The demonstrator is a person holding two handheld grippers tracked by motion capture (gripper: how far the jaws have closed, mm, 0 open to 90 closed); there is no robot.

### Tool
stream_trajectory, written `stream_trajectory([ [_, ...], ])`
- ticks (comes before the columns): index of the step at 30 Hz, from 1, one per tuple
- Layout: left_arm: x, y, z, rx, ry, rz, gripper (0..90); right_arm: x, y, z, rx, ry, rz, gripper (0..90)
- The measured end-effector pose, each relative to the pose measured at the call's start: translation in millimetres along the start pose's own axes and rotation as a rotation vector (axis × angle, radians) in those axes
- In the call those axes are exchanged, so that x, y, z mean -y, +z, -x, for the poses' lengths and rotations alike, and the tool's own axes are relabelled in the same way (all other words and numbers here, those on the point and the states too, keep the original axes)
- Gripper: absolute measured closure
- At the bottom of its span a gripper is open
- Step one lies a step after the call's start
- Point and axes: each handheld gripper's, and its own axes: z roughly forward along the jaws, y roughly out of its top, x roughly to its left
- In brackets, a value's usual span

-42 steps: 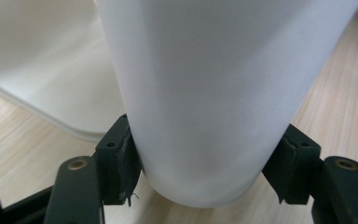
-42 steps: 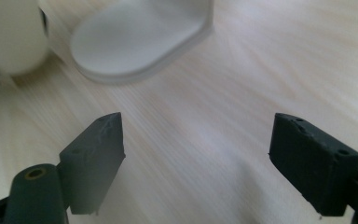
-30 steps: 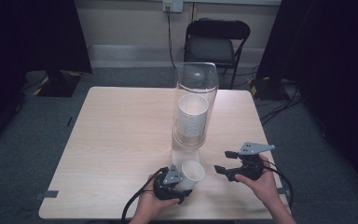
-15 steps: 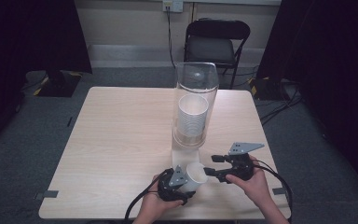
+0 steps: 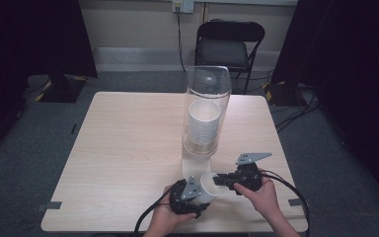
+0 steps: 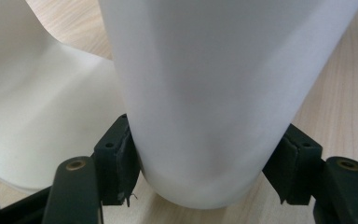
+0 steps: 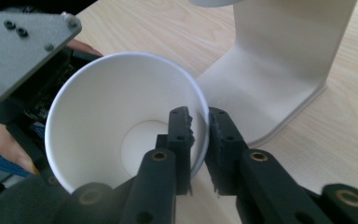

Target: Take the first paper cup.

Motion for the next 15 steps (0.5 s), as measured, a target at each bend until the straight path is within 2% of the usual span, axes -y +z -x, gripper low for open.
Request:
stream_trajectory([
  [1, 0.0, 0.0, 0.0, 0.0, 0.0, 0.0, 34.3, 0.0, 0.0, 0.0, 0.0, 0.0, 0.0, 82.5],
  [2, -1.1, -1.8, -1.8, -0.017, 0.049, -0.021, 34.3, -0.4, -0.6, 1.3, -0.003, 0.026, -0.004, 84.2],
  [3, -1.5, -1.5, -0.7, -0.02, 0.039, -0.013, 33.8, 0.0, -1.4, 3.0, -0.003, 0.064, 0.009, 85.7],
  [4, -1.4, -1.3, -1.6, -0.027, 0.016, -0.01, 30.9, 1.3, -3.7, 7.2, -0.03, 0.097, 0.035, 86.3],
  [6, -1.3, -1.7, -2.6, -0.04, 0.007, -0.014, 25.8, 1.5, -5.2, 8.3, -0.022, 0.103, 0.035, 86.6],
  [7, 0.1, -3.4, -4.5, -0.045, -0.023, -0.014, 25.8, 2.1, -11.5, 14.0, 0.0, 0.122, 0.05, 86.7],
  [9, 1.1, -6.8, -8.3, -0.056, -0.021, -0.018, 25.7, 2.2, -18.6, 19.7, 0.009, 0.143, 0.068, 86.6],
  [12, 2.5, -9.9, -11.1, -0.058, -0.043, -0.005, 25.5, 2.6, -30.8, 30.9, 0.067, 0.171, 0.091, 86.6],
  [13, 2.5, -11.8, -11.8, -0.067, -0.044, -0.023, 25.5, 2.9, -34.2, 35.6, 0.087, 0.188, 0.098, 86.6],
  [14, 2.8, -11.9, -12.9, -0.069, -0.04, -0.02, 25.5, 3.0, -36.5, 40.8, 0.11, 0.199, 0.106, 86.6],
  [15, 2.8, -11.9, -12.9, -0.069, -0.04, -0.02, 25.4, 3.0, -36.5, 40.8, 0.11, 0.199, 0.106, 86.6],
])
